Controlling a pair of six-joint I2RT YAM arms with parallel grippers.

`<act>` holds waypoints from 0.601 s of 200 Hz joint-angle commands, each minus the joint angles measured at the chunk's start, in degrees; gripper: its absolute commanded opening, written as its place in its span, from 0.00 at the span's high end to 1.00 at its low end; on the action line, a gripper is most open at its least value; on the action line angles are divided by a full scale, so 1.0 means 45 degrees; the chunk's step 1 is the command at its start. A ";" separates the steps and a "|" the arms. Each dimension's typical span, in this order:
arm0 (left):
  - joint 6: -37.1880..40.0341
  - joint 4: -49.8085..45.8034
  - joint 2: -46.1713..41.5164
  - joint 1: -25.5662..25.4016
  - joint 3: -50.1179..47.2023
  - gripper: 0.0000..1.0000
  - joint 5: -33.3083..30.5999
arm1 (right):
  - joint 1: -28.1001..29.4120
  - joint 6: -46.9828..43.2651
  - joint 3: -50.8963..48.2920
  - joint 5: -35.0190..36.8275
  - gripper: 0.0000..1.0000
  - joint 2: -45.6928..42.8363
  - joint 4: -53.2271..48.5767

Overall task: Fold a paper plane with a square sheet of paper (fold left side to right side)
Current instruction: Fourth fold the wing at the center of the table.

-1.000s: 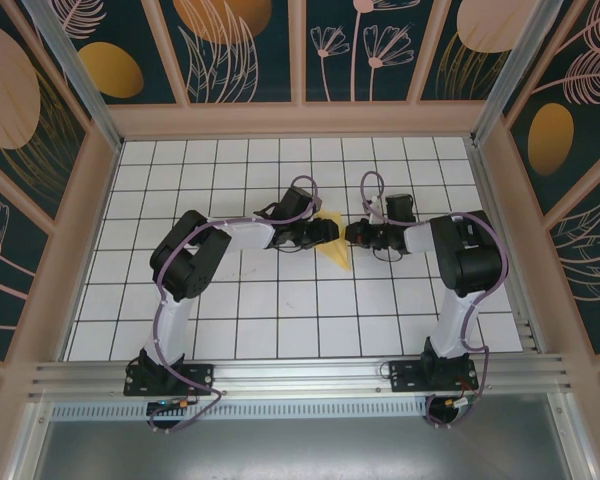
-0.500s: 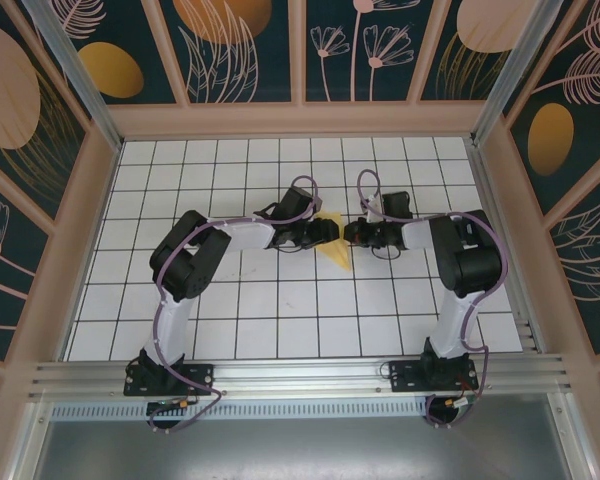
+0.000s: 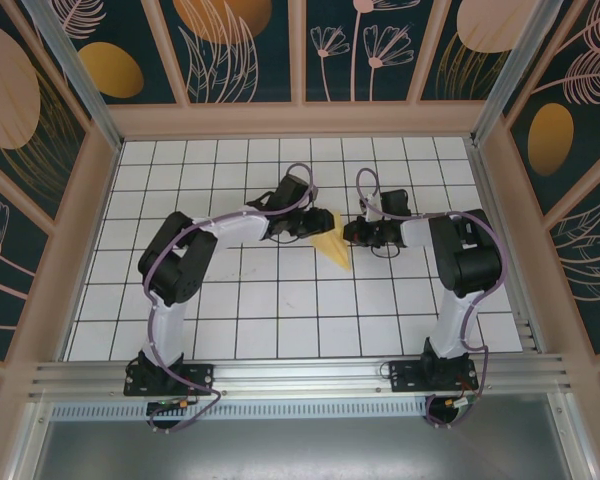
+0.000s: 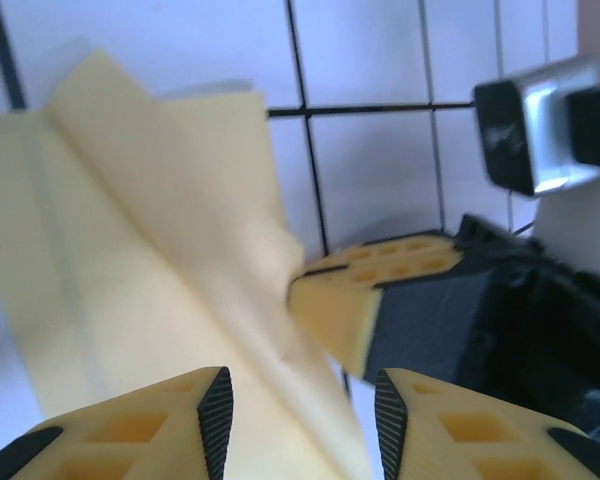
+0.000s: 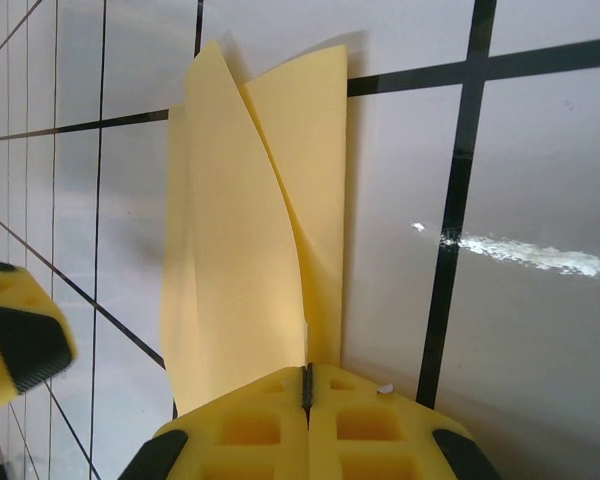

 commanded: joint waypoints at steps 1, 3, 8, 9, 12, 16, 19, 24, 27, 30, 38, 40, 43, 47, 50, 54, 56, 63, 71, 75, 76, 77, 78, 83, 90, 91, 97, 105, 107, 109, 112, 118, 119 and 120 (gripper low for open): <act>0.0099 -0.0064 0.0733 0.0041 0.0731 0.57 0.0522 | 0.0458 -0.0463 -0.0044 0.0986 0.98 0.0937 -0.0805; 0.0085 -0.0078 0.0786 0.0052 0.0775 0.57 0.0526 | 0.0451 -0.0452 -0.0046 0.0991 0.98 0.0927 -0.0806; 0.0093 -0.0082 0.0934 0.0046 0.0917 0.57 0.0549 | 0.0450 -0.0439 -0.0059 0.0992 0.98 0.0936 -0.0786; 0.0097 -0.0082 0.0960 0.0051 0.0948 0.57 0.0557 | 0.0459 -0.0444 -0.0059 0.0992 0.98 0.0936 -0.0786; 0.0100 -0.0082 0.1039 0.0052 0.1021 0.57 0.0582 | 0.0450 -0.0448 -0.0057 0.0982 0.98 0.0937 -0.0777; 0.0081 -0.0125 0.1131 0.0037 0.1141 0.57 0.0604 | 0.0464 -0.0449 -0.0067 0.0973 0.98 0.0938 -0.0786; 0.0081 -0.0154 0.1248 0.0036 0.1233 0.58 0.0617 | 0.0460 -0.0449 -0.0051 0.0973 0.98 0.0944 -0.0780; 0.0071 -0.0206 0.1383 0.0052 0.1376 0.58 0.0640 | 0.0483 -0.0449 -0.0042 0.0972 0.98 0.0937 -0.0775; 0.0070 -0.0191 0.1465 0.0052 0.1451 0.58 0.0671 | 0.0494 -0.0439 -0.0040 0.0977 0.98 0.0937 -0.0773; 0.0053 -0.0181 0.1546 0.0055 0.1519 0.58 0.0691 | 0.0505 -0.0447 -0.0055 0.0988 0.98 0.0946 -0.0800; 0.0042 -0.0214 0.1723 0.0048 0.1686 0.58 0.0699 | 0.0509 -0.0449 -0.0043 0.0994 0.98 0.0963 -0.0801; 0.0032 -0.0218 0.1770 0.0054 0.1732 0.58 0.0697 | 0.0503 -0.0449 -0.0036 0.1002 0.98 0.0958 -0.0805; 0.0028 -0.0219 0.1816 0.0040 0.1783 0.58 0.0690 | 0.0511 -0.0449 -0.0035 0.0986 0.98 0.0956 -0.0806; 0.0036 -0.0219 0.1903 0.0036 0.1832 0.58 0.0682 | 0.0521 -0.0449 -0.0025 0.1006 0.98 0.0964 -0.0802; 0.0026 -0.0219 0.1938 0.0050 0.1872 0.58 0.0683 | 0.0526 -0.0429 -0.0038 0.1011 0.98 0.0960 -0.0781; 0.0022 -0.0235 0.2021 0.0051 0.1922 0.58 0.0654 | 0.0525 -0.0429 -0.0040 0.1012 0.98 0.0961 -0.0783; 0.0022 -0.0248 0.2060 0.0054 0.1942 0.58 0.0637 | 0.0531 -0.0429 -0.0025 0.1007 0.98 0.0972 -0.0786; 0.0039 -0.0310 0.2177 0.0040 0.2044 0.58 0.0552 | 0.0528 -0.0444 -0.0025 0.1011 0.98 0.1000 -0.0803; 0.0053 -0.0353 0.2296 0.0055 0.2147 0.58 0.0510 | 0.0561 -0.0458 -0.0014 0.1021 0.98 0.0998 -0.0823; 0.0058 -0.0374 0.2344 0.0050 0.2181 0.58 0.0475 | 0.0580 -0.0467 0.0012 0.1048 0.98 0.1017 -0.0834; 0.0060 -0.0384 0.2358 0.0053 0.2195 0.58 0.0462 | 0.0573 -0.0468 0.0005 0.1059 0.98 0.1016 -0.0850; 0.0051 -0.0399 0.2365 0.0044 0.2192 0.58 0.0446 | 0.0579 -0.0468 0.0012 0.1064 0.98 0.1025 -0.0857; 0.0056 -0.0407 0.2379 0.0050 0.2211 0.58 0.0428 | 0.0572 -0.0478 0.0025 0.1058 0.98 0.1020 -0.0871; 0.0051 -0.0433 0.2437 0.0040 0.2217 0.58 0.0377 | 0.0582 -0.0497 0.0022 0.1087 0.98 0.1020 -0.0899; 0.0027 -0.0463 0.2494 0.0049 0.2195 0.58 0.0306 | 0.0583 -0.0504 0.0042 0.1080 0.98 0.1019 -0.0916; 0.0025 -0.0468 0.2502 0.0052 0.2202 0.58 0.0299 | 0.0584 -0.0506 0.0050 0.1085 0.98 0.1017 -0.0920; 0.0040 -0.0486 0.2538 0.0039 0.2152 0.58 0.0241 | 0.0589 -0.0502 0.0047 0.1082 0.98 0.1015 -0.0909; 0.0003 -0.0456 0.2565 0.0052 0.2011 0.58 0.0199 | 0.0592 -0.0506 0.0061 0.1099 0.98 0.1001 -0.0904; -0.0012 -0.0439 0.2567 0.0050 0.1974 0.58 0.0196 | 0.0602 -0.0517 0.0068 0.1092 0.98 0.0987 -0.0904; -0.0025 -0.0426 0.2568 0.0039 0.1921 0.58 0.0185 | 0.0589 -0.0524 0.0075 0.1090 0.98 0.0978 -0.0904; -0.0035 -0.0406 0.2568 0.0036 0.1861 0.58 0.0167 | 0.0603 -0.0521 0.0079 0.1092 0.98 0.0961 -0.0909; -0.0087 -0.0360 0.2551 0.0038 0.1698 0.58 0.0138 | 0.0593 -0.0527 0.0105 0.1086 0.98 0.0956 -0.0921; -0.0081 -0.0348 0.2549 0.0037 0.1680 0.58 0.0127 | 0.0589 -0.0527 0.0121 0.1088 0.98 0.0956 -0.0922; -0.0088 -0.0342 0.2549 0.0046 0.1642 0.58 0.0112 | 0.0587 -0.0527 0.0118 0.1089 0.98 0.0956 -0.0923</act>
